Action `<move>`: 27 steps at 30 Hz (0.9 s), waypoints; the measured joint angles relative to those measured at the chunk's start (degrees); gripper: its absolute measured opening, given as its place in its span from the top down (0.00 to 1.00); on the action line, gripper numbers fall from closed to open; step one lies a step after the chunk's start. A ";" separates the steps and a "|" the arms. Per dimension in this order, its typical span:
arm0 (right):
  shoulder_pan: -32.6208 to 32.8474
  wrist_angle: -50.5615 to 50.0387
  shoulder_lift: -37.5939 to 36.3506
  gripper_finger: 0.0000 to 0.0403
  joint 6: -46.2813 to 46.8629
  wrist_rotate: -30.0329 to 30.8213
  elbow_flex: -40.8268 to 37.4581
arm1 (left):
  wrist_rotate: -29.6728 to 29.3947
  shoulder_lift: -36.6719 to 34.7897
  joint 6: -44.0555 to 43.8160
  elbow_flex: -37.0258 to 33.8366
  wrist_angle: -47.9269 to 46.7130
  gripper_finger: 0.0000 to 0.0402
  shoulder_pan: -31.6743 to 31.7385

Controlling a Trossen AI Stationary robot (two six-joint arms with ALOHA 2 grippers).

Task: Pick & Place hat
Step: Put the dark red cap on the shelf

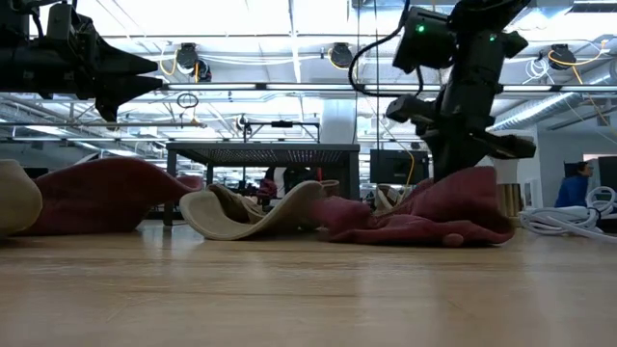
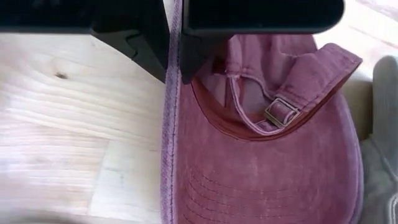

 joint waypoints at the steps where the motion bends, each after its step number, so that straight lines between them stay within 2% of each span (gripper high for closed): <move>1: 0.04 -0.80 -0.84 0.99 -0.50 0.06 0.00 | 0.02 0.01 0.00 0.00 0.00 0.55 0.00; 18: 1.16 -6.88 -19.23 0.98 -17.82 0.24 0.00 | 0.00 -0.01 0.00 -0.01 0.05 0.55 0.01; 27: 1.16 -5.24 -28.33 0.98 -27.78 0.42 0.00 | 0.01 0.01 0.00 -0.01 0.03 0.55 0.00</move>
